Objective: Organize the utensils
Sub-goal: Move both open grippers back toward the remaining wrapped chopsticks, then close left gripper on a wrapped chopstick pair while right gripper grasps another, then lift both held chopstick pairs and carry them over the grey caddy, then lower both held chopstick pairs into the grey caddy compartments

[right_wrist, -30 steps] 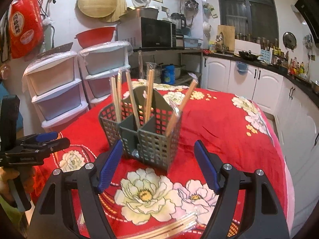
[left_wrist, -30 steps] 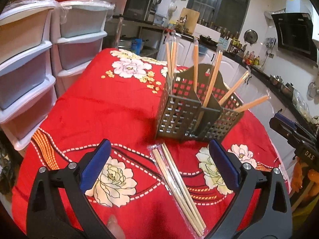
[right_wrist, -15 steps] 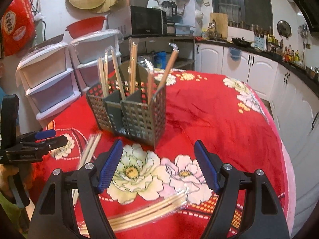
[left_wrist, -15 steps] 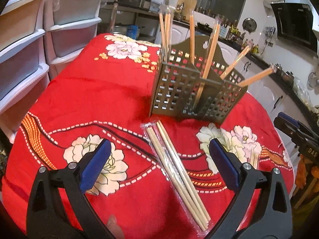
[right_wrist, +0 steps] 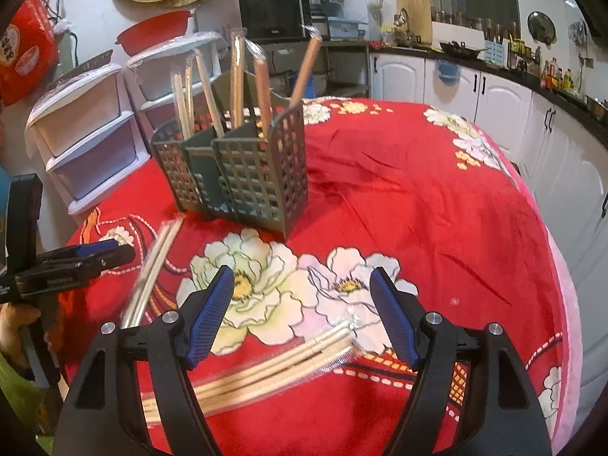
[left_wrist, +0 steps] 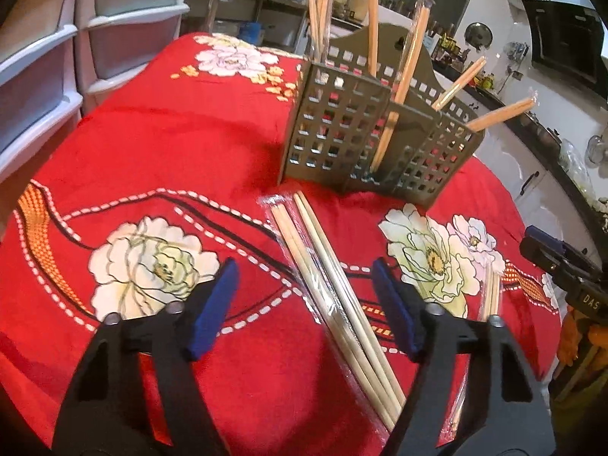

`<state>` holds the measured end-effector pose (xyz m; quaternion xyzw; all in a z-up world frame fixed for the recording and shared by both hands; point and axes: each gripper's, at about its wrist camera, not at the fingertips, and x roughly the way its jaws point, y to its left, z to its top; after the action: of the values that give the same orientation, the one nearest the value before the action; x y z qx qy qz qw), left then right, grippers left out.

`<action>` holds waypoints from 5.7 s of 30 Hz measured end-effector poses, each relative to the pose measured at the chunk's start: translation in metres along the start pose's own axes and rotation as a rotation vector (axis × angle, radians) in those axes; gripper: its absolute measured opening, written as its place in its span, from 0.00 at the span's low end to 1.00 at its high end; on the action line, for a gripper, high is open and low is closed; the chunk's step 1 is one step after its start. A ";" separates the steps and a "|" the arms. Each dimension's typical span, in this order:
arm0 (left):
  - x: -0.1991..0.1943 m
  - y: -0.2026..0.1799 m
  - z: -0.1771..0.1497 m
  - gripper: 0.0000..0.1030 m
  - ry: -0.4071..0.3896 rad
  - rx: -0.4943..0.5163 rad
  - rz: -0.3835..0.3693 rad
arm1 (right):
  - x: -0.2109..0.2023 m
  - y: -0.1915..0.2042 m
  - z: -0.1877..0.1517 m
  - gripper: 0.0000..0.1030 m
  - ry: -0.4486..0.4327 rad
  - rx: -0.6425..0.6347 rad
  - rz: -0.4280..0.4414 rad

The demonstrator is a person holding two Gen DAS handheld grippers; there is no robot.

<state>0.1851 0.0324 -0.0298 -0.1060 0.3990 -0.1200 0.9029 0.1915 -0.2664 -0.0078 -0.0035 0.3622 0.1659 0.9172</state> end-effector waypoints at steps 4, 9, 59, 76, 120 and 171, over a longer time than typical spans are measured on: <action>0.009 0.001 -0.002 0.34 0.037 -0.021 -0.029 | 0.005 -0.007 -0.004 0.69 0.027 0.013 0.005; 0.021 0.002 -0.006 0.21 0.077 -0.031 -0.035 | 0.016 -0.015 -0.009 0.64 0.073 0.023 0.033; 0.028 0.035 0.069 0.03 0.053 -0.151 -0.046 | 0.044 0.054 0.060 0.04 0.070 -0.116 0.278; -0.075 -0.012 0.118 0.01 -0.226 -0.012 -0.137 | -0.029 0.093 0.126 0.03 -0.151 -0.207 0.343; -0.090 -0.106 0.224 0.02 -0.417 0.172 -0.180 | -0.073 0.022 0.246 0.03 -0.448 -0.093 0.166; 0.000 -0.072 0.171 0.16 -0.232 0.105 -0.085 | 0.016 -0.005 0.185 0.23 -0.222 -0.015 0.109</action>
<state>0.3030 -0.0195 0.1033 -0.0888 0.2802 -0.1658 0.9413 0.3263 -0.2428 0.1171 0.0278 0.2571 0.2175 0.9412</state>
